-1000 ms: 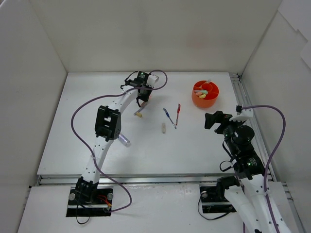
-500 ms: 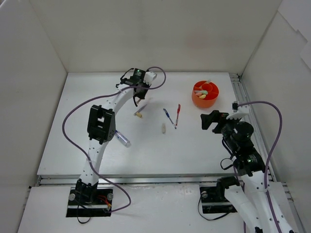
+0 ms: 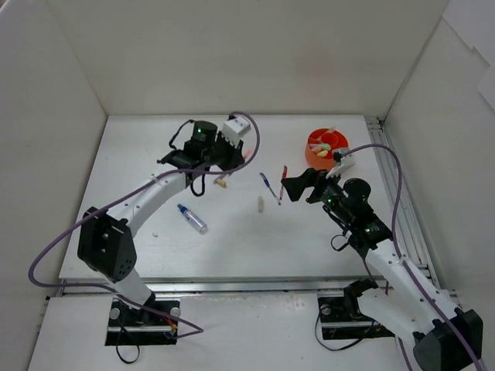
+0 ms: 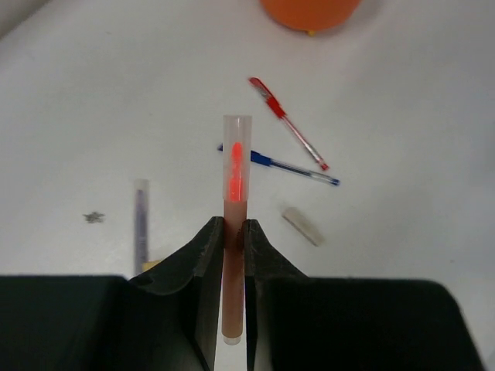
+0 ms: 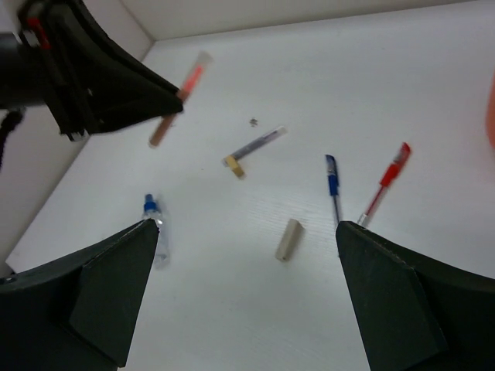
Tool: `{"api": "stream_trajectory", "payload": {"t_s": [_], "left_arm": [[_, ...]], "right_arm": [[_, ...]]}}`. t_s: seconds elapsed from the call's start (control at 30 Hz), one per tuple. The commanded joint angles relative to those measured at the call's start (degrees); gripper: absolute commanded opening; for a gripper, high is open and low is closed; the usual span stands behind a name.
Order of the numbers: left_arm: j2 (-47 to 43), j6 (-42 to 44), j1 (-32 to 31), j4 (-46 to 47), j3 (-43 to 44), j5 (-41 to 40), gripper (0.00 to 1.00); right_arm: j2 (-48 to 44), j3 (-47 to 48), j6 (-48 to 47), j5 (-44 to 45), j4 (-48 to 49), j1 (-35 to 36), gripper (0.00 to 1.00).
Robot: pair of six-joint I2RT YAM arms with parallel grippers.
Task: Sort the stationery into containers
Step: Pick up the pen from the center of the board, then place the pen in the storage box.
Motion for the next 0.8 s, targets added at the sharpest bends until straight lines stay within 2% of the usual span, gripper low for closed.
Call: {"api": "stream_trajectory", "payload": {"t_s": [0.0,0.1,0.23,0.37,0.5,0.57,0.6,0.67,0.7,0.77], "left_arm": [[-3.86,-5.18,-3.40,9.32,-5.83,6.24,0.00],[-5.89,-5.79,-6.22,9.67,-8.21,5.63,0.00],[-7.21,-6.06,-11.57,10.73,-10.15,1.60,0.00],[-7.74,-5.62,-13.78,9.77,-9.71,-1.49,0.00],[-8.09,-6.23,-13.79,10.91,-10.32,0.09,0.00],[-8.01,-6.50,-13.79,11.26,-10.50,0.18,0.00],[-7.92,-6.76,-13.79,11.44,-10.50,0.09,0.00],[-8.01,-6.85,-14.31,11.79,-10.59,0.09,0.00],[-8.01,-6.94,-14.31,11.96,-10.68,-0.26,0.00],[-8.01,-7.38,-14.31,13.62,-10.85,-1.14,0.00]], "right_arm": [[3.18,-0.94,5.09,-3.10,19.95,2.18,0.98],[6.96,-0.50,6.94,-0.38,22.60,4.64,0.98],[13.02,0.29,11.42,7.68,22.95,6.75,0.98],[15.67,-0.41,15.55,12.28,22.95,7.02,0.98],[16.98,-0.50,17.75,13.07,22.95,7.28,0.97],[17.60,-0.59,18.63,13.77,22.95,7.81,0.90],[17.78,-0.59,19.07,14.12,22.95,8.25,0.80],[17.87,-0.59,19.77,14.30,23.04,8.60,0.68],[18.04,-0.59,20.04,14.39,22.95,9.12,0.59],[18.30,-0.33,20.65,14.39,22.95,9.57,0.50]]}}
